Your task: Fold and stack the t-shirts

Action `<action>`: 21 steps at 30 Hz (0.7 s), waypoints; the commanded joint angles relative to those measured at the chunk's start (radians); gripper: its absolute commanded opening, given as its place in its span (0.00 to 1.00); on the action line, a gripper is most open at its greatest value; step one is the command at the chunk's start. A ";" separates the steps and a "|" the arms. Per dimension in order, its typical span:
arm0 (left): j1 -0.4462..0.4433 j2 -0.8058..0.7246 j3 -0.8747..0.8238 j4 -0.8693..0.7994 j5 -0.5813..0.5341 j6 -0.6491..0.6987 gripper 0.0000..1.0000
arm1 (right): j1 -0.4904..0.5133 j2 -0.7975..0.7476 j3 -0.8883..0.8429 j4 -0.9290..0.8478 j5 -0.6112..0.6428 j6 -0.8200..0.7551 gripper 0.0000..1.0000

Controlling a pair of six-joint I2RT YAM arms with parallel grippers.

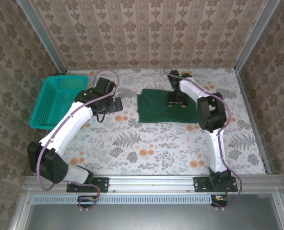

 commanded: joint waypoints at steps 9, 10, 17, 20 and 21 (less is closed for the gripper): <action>0.003 0.028 0.056 -0.085 -0.003 -0.032 1.00 | -0.246 0.132 0.206 -0.086 0.081 -0.202 0.66; 0.003 0.035 0.062 -0.090 0.002 -0.033 1.00 | -0.262 0.142 0.224 -0.087 0.075 -0.211 0.65; 0.003 0.093 0.139 -0.148 0.013 -0.038 1.00 | -0.354 0.249 0.424 -0.117 0.099 -0.310 0.66; 0.003 0.126 0.177 -0.170 0.027 -0.042 1.00 | -0.385 0.302 0.522 -0.127 0.113 -0.337 0.66; 0.003 0.140 0.193 -0.179 0.030 -0.042 1.00 | -0.394 0.320 0.556 -0.129 0.113 -0.347 0.66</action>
